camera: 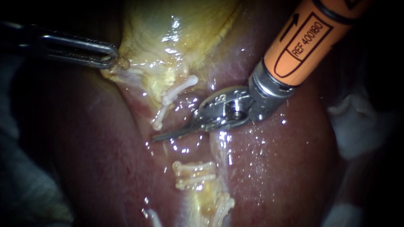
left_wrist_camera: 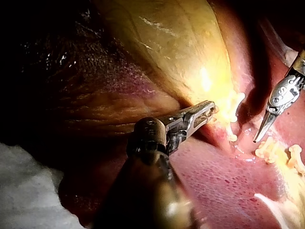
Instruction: Go back from the cut right tube
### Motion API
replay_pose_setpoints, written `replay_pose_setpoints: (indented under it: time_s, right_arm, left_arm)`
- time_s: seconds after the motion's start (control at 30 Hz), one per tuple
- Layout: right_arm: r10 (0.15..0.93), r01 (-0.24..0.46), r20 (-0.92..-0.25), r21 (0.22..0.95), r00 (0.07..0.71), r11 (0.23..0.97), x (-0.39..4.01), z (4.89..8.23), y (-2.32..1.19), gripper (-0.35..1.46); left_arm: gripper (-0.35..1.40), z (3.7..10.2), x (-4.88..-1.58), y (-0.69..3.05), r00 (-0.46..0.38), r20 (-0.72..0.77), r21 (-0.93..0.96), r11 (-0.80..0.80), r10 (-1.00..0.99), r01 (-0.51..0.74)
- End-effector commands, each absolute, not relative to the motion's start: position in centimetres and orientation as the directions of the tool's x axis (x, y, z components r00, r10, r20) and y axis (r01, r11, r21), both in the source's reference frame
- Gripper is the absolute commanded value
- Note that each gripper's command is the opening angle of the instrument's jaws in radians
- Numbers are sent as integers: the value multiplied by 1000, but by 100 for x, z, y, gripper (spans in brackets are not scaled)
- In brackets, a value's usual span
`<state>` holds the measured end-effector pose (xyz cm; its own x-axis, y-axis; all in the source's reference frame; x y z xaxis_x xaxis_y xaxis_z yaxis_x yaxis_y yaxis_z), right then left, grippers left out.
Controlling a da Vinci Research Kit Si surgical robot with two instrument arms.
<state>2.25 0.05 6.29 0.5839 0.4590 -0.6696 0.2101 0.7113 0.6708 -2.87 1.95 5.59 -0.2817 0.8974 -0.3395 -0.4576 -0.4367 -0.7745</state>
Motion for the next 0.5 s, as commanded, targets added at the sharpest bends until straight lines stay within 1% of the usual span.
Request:
replay_pose_setpoints:
  time_s: [0.03, 0.07, 0.13, 0.17, 0.2, 0.23, 0.27, 0.3, 0.43, 0.5]
  right_arm:
    - [464, 213, -665, 678, 585, 703, 225, 628, 5, -35]
    - [461, 219, -667, 677, 586, 702, 226, 628, 5, -23]
    - [453, 229, -672, 674, 586, 703, 227, 628, 4, 41]
    - [452, 228, -679, 667, 579, 710, 228, 628, 3, 79]
    - [456, 223, -686, 661, 567, 717, 229, 628, 3, 99]
    - [459, 218, -691, 656, 558, 723, 230, 629, 3, 113]
    - [464, 212, -696, 652, 549, 728, 231, 629, 3, 123]
    - [469, 209, -698, 651, 541, 729, 232, 630, 2, 126]
    - [470, 204, -701, 648, 537, 734, 230, 631, 1, 131]
    - [473, 170, -704, 634, 529, 754, 225, 629, -1, 136]
  left_arm:
    - [-35, 560, -287, 195, -282, -339, -775, -437, 897, -457]
    - [-35, 560, -287, 195, -282, -339, -775, -437, 897, -457]
    - [-35, 560, -287, 195, -282, -339, -775, -437, 897, -457]
    - [-35, 560, -287, 195, -282, -339, -775, -437, 897, -457]
    - [-35, 560, -287, 195, -282, -339, -775, -437, 897, -457]
    - [-35, 560, -287, 195, -282, -339, -775, -437, 897, -457]
    - [-35, 560, -287, 195, -282, -339, -775, -437, 897, -457]
    - [-35, 560, -287, 195, -282, -339, -775, -437, 897, -457]
    - [-35, 561, -286, 195, -282, -339, -775, -437, 897, -457]
    - [-35, 561, -286, 196, -283, -340, -775, -437, 897, -456]
